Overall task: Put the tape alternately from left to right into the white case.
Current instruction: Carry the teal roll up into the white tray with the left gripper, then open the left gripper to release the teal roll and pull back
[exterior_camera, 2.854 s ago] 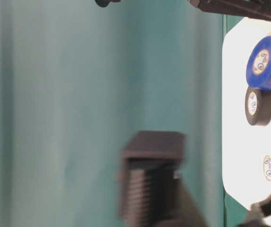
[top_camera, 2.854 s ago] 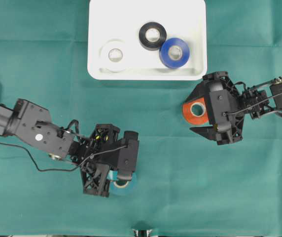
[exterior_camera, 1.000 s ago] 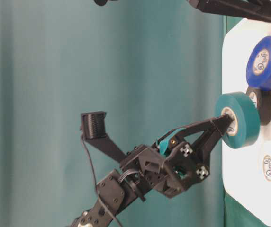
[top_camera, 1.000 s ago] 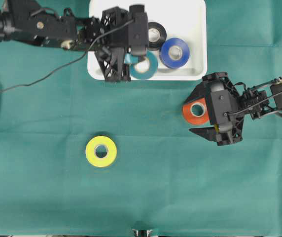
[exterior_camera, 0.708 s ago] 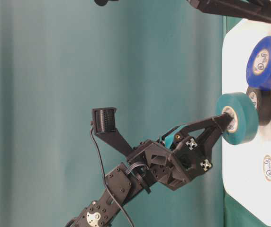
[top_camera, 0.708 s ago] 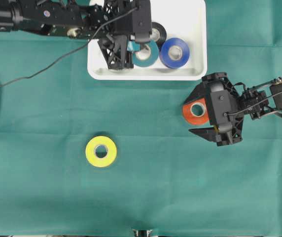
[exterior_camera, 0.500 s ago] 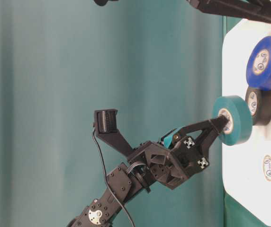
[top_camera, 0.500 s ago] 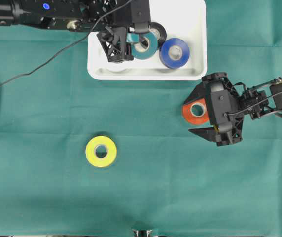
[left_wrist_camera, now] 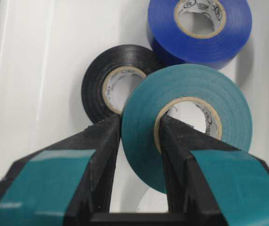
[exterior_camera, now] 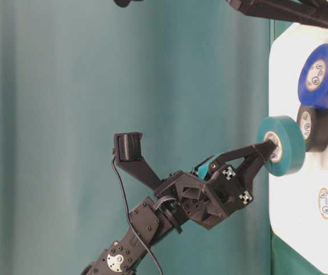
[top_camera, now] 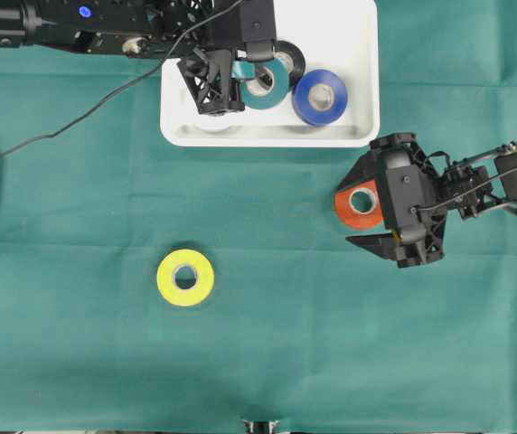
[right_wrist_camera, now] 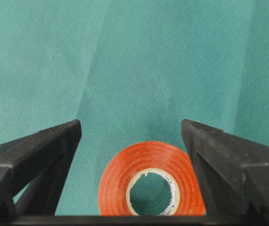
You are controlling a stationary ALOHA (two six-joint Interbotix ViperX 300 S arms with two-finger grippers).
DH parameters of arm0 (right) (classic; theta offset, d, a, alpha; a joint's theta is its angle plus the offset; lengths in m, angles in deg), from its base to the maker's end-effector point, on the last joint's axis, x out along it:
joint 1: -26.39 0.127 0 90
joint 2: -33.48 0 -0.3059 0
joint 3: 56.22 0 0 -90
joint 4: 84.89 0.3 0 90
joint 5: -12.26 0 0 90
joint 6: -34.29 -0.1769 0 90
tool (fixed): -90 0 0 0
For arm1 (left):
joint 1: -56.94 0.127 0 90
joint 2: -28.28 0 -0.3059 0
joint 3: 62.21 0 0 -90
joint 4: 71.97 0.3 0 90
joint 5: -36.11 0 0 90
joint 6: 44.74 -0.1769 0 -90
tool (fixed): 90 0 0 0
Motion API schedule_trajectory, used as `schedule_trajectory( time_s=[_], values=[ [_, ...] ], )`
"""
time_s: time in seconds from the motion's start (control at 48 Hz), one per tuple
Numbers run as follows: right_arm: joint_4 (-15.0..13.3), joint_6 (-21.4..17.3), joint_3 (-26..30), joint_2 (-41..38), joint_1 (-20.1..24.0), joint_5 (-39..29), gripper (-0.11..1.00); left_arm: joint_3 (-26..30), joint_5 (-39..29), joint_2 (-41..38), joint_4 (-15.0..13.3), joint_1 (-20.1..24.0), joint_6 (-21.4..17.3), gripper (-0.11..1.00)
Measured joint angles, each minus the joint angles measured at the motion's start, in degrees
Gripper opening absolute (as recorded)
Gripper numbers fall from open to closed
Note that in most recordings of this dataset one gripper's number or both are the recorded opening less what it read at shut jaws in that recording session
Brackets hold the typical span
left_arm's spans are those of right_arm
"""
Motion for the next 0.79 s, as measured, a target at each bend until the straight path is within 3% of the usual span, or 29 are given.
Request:
schedule_trajectory(
  time_s=[0.083, 0.25, 0.354, 0.792],
  values=[
    [0.0, 0.0, 0.0, 0.0, 0.0, 0.0, 0.76, 0.0, 0.0, 0.0, 0.0, 0.0, 0.0, 0.32],
    [0.0, 0.0, 0.0, 0.0, 0.0, 0.0, 0.76, 0.0, 0.09, 0.0, 0.0, 0.0, 0.0, 0.8],
    [0.0, 0.0, 0.0, 0.0, 0.0, 0.0, 0.76, 0.0, 0.09, 0.0, 0.0, 0.0, 0.0, 0.98],
    [0.0, 0.0, 0.0, 0.0, 0.0, 0.0, 0.76, 0.0, 0.09, 0.0, 0.0, -0.09, 0.0, 0.99]
  ],
)
